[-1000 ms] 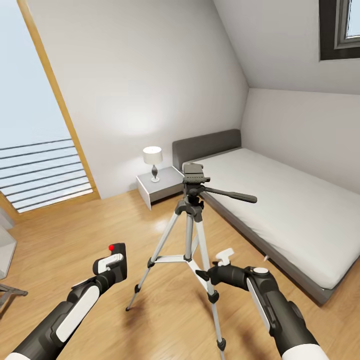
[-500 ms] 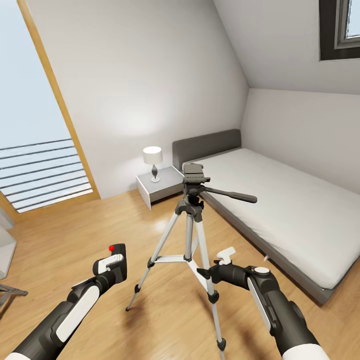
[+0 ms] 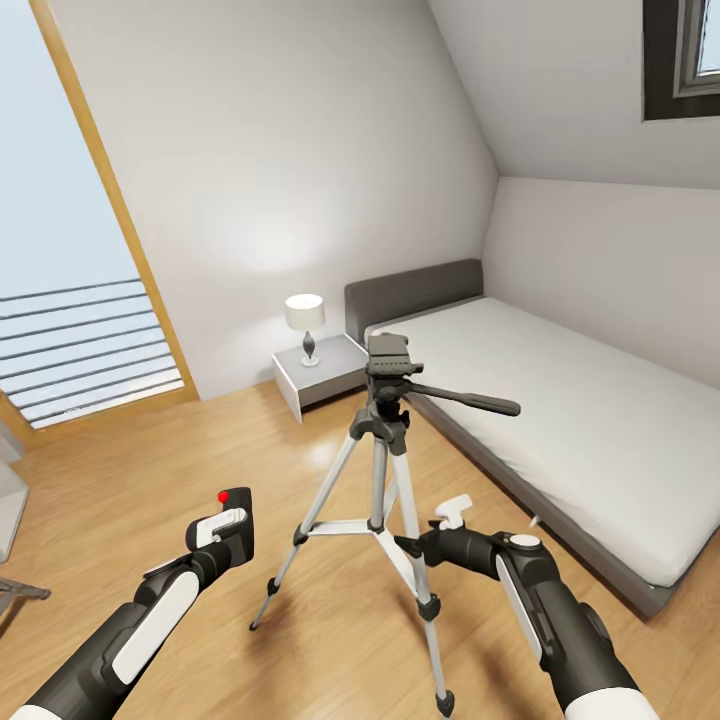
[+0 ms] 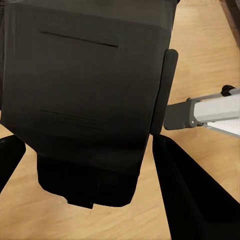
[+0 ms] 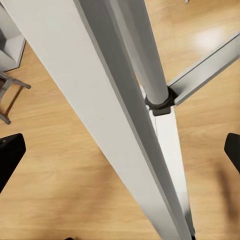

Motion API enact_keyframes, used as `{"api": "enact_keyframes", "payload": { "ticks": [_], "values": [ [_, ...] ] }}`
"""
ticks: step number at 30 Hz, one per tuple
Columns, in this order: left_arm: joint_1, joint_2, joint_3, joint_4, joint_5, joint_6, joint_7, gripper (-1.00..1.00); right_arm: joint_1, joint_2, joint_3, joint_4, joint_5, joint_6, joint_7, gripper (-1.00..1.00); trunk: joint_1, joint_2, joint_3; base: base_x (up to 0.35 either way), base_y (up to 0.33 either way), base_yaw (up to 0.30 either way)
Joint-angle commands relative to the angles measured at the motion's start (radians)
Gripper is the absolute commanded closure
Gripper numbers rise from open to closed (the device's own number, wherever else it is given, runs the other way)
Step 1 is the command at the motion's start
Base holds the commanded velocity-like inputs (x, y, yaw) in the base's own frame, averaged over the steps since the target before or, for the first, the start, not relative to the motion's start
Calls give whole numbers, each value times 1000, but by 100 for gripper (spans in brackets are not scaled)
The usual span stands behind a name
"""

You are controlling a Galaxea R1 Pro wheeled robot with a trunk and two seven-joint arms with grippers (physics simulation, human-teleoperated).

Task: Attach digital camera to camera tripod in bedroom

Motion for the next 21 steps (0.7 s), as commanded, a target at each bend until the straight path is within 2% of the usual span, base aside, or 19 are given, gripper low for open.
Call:
{"api": "enact_keyframes", "payload": {
  "ticks": [1,14,21],
  "values": [
    [-1,1,-3,-2,8,0,8,100,-1,0,0,2,8,3,5,-100,1,-2,-2,4,0,0],
    [-1,1,-3,-6,8,-6,8,100,-1,2,2,10,13,4,3,-100,1,-2,-2,1,0,0],
    [-1,1,-3,-13,9,-7,7,100,-1,8,4,13,11,4,-24,-100,1,-2,-2,0,0,0]
  ]
}}
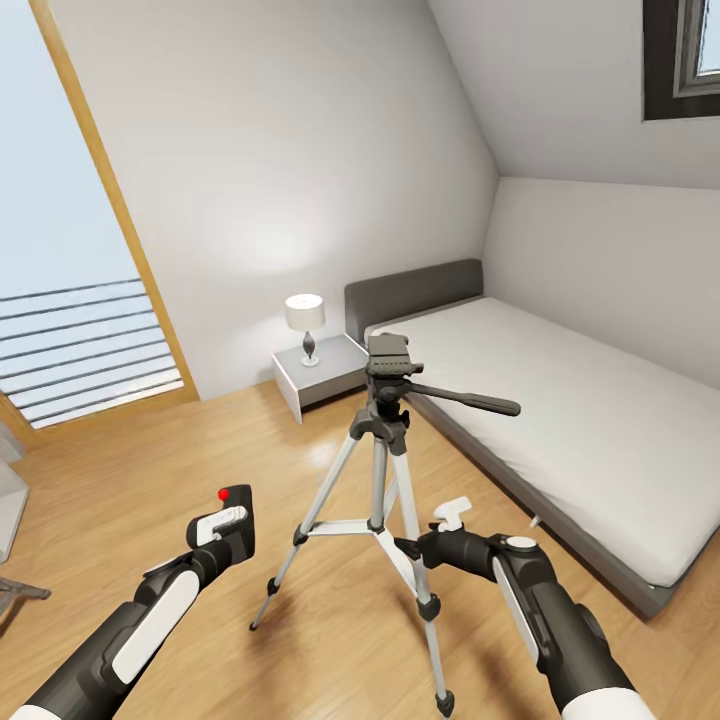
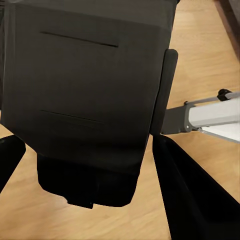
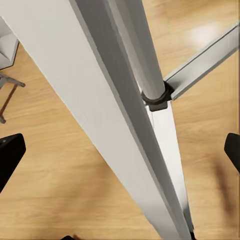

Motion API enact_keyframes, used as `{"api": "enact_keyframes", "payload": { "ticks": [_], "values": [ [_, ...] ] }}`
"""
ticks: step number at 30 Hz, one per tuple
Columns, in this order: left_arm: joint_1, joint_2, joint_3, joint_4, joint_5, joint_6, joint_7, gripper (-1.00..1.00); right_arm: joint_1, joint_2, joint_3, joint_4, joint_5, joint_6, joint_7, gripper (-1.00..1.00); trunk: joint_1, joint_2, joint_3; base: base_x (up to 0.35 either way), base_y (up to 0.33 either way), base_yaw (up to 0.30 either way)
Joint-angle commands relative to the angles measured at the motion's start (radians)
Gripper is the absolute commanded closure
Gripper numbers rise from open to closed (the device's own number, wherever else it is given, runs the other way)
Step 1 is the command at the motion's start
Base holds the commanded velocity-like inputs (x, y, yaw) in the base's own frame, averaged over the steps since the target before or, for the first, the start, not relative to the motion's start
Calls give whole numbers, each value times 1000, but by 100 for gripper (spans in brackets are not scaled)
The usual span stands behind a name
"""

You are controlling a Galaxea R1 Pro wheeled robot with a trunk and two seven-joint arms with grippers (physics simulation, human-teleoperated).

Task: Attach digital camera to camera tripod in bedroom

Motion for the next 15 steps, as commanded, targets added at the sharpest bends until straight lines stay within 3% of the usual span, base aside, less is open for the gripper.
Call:
{"api": "enact_keyframes", "payload": {
  "ticks": [1,15],
  "values": [
    [-1,1,-3,-3,8,1,7,100,-1,3,1,1,8,3,-7,-100,1,-2,-2,0,0,0],
    [-2,1,-2,0,7,2,8,100,-1,10,0,26,4,-22,-50,-100,1,-2,-2,22,0,0]
  ]
}}
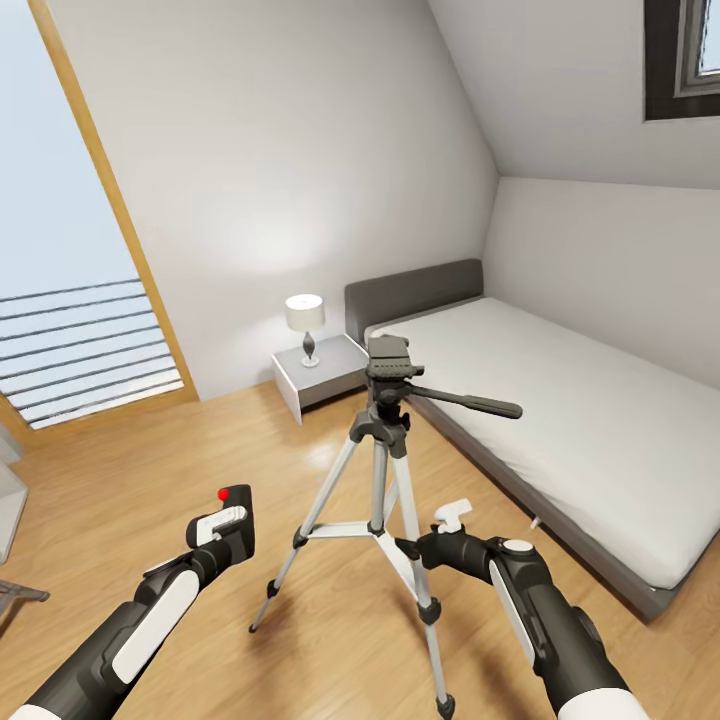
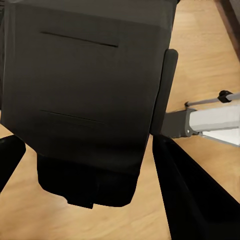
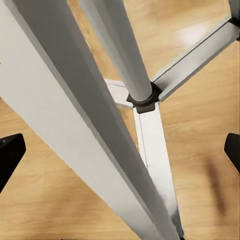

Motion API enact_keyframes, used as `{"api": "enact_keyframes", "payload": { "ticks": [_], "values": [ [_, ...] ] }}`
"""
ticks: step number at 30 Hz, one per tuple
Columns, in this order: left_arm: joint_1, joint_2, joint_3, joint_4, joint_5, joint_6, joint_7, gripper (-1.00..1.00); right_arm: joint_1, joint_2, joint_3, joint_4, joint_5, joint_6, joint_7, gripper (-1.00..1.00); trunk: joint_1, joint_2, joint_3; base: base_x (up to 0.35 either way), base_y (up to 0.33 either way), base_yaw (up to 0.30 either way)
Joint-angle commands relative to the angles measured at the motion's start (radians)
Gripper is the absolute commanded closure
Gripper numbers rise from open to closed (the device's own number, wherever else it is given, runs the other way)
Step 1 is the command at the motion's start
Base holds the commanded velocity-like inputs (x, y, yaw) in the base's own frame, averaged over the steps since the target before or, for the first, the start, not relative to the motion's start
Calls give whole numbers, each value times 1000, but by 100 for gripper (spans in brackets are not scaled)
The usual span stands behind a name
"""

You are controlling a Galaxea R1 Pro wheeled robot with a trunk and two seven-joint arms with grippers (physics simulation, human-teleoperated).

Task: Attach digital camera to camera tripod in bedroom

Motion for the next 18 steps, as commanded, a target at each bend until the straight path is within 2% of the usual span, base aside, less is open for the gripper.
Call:
{"api": "enact_keyframes", "payload": {
  "ticks": [1,7,18],
  "values": [
    [-1,1,-3,-1,7,1,8,100,-1,1,-1,-1,7,-8,7,-100,1,-2,-2,156,0,0],
    [-1,1,-3,-1,7,1,8,100,-1,1,-2,-7,7,-32,11,-100,1,-2,-2,114,0,0],
    [0,1,-3,0,7,0,9,100,-1,2,-3,-64,6,-37,12,-100,1,-2,-2,16,0,0]
  ]
}}
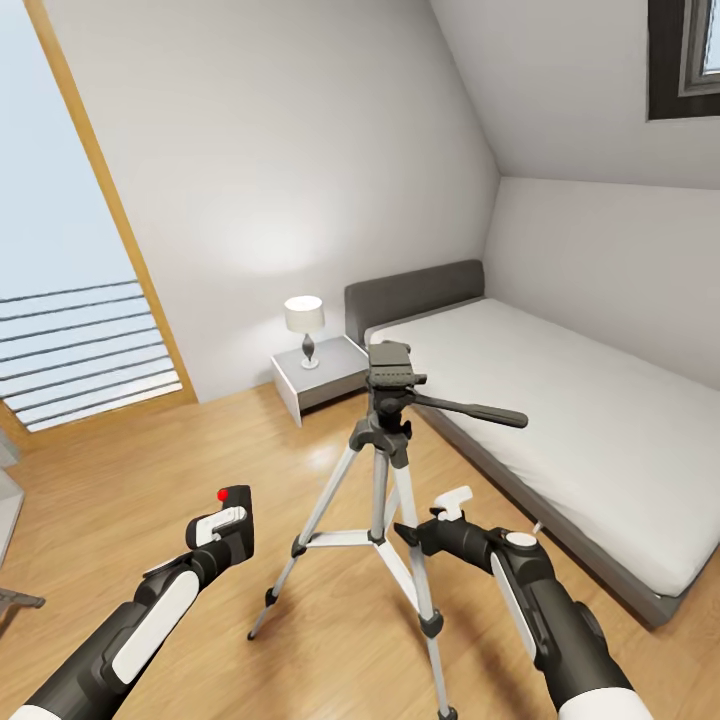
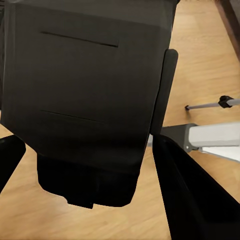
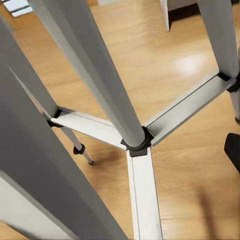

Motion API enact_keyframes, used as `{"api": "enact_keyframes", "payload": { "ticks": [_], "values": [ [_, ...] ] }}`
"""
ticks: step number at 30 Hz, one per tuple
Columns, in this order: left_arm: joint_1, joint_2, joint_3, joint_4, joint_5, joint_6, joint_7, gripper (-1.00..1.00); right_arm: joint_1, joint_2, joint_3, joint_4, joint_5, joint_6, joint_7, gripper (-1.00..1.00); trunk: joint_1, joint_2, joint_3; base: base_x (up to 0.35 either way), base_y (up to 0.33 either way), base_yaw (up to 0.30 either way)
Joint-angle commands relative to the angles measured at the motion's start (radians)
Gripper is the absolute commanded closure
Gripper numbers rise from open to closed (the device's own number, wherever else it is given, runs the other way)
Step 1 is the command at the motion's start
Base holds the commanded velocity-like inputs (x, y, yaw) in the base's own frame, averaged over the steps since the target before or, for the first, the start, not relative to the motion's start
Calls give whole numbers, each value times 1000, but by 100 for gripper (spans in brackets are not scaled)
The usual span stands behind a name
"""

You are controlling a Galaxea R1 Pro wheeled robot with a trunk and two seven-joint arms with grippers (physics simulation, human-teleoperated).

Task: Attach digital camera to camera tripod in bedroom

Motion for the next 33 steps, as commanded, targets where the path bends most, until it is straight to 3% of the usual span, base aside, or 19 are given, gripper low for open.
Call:
{"api": "enact_keyframes", "payload": {
  "ticks": [1,33],
  "values": [
    [-1,1,-3,-2,8,1,7,100,-1,1,-2,-6,8,4,6,-100,1,-2,-2,3,0,0],
    [-2,1,-3,-1,7,1,8,100,-1,24,5,-10,5,4,14,-100,1,-2,-2,15,0,0]
  ]
}}
